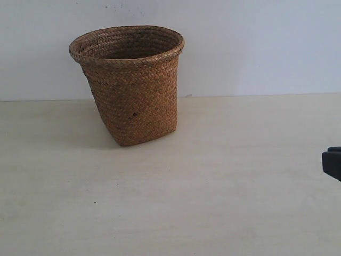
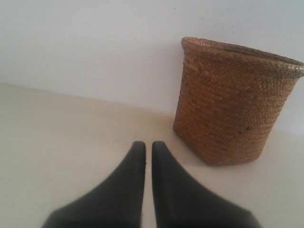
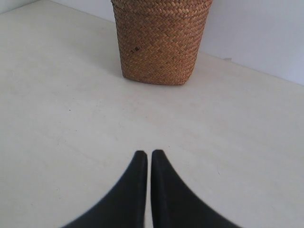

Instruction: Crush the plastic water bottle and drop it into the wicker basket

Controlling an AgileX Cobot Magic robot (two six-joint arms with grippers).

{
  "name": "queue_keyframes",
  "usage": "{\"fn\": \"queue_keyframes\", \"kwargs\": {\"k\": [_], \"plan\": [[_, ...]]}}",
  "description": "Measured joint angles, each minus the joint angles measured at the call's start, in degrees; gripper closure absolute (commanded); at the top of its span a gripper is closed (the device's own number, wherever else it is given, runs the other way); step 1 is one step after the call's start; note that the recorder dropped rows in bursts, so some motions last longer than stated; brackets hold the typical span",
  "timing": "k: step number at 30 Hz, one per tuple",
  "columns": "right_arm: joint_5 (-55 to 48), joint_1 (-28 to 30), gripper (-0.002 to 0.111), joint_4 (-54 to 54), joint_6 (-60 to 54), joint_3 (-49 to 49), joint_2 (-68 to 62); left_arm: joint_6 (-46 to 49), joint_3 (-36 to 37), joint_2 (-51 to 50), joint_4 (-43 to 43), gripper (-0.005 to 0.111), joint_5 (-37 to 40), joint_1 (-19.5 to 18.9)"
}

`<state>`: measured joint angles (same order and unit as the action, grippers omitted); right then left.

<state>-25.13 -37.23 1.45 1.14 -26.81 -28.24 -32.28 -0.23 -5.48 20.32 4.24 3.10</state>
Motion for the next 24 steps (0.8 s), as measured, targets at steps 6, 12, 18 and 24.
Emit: {"fn": "queue_keyframes", "kwargs": {"k": [6,12,18,24], "plan": [[0.0,0.0,0.108,0.0,0.0,0.0,0.0,-1.1,0.0,4.5,-0.9,0.103,7.3,-0.1],[0.2,0.0,0.108,0.0,0.0,0.0,0.0,-0.1,0.0,5.3,-1.2,0.103,10.6,-0.1],[0.2,0.0,0.108,0.0,0.0,0.0,0.0,7.1,0.0,5.3,1.4,0.103,12.1,-0.1],[0.2,0.0,0.108,0.0,0.0,0.0,0.0,9.8,0.0,5.3,1.6,0.103,12.3,-0.1]]}}
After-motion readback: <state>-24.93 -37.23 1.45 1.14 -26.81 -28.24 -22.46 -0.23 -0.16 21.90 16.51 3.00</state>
